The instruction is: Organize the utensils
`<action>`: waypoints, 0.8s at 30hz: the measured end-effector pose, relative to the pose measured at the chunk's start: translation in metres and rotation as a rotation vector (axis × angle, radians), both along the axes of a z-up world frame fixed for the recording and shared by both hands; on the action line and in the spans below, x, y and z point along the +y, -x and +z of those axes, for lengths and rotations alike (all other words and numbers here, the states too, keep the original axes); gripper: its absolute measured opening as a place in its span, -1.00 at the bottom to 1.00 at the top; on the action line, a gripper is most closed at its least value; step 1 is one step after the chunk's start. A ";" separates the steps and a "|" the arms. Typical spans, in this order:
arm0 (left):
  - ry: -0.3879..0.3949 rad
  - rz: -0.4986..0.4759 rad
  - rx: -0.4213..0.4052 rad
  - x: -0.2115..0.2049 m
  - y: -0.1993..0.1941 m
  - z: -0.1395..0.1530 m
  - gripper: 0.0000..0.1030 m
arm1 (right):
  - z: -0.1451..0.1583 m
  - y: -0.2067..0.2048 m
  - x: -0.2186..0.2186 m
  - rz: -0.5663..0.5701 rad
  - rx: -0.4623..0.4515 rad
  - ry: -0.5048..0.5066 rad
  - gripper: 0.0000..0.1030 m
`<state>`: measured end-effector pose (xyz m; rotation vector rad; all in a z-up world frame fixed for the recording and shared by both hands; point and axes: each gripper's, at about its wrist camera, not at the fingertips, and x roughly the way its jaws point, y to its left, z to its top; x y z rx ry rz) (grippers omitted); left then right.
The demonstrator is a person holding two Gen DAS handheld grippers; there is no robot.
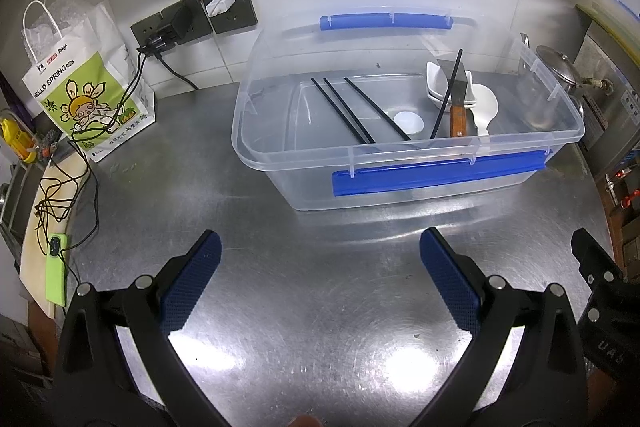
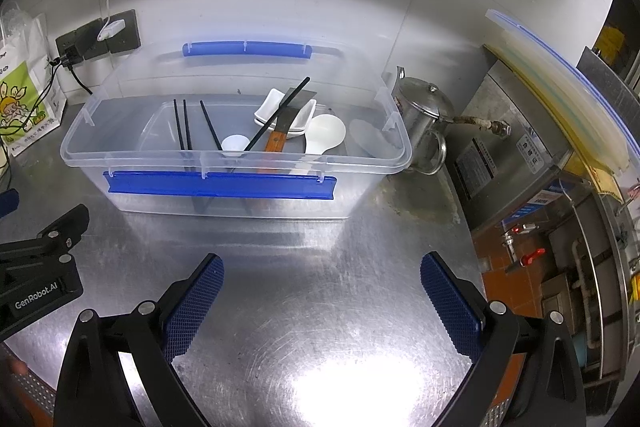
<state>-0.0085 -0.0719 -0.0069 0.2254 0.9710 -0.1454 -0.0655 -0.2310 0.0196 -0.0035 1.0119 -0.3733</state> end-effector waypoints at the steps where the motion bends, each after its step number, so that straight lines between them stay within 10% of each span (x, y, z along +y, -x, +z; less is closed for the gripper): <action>1: 0.000 0.000 0.000 0.000 0.000 0.000 0.85 | 0.000 0.000 0.000 0.000 0.001 0.001 0.90; 24: -0.001 -0.008 0.001 -0.006 -0.007 0.000 0.85 | 0.000 -0.006 0.000 0.012 0.005 0.000 0.90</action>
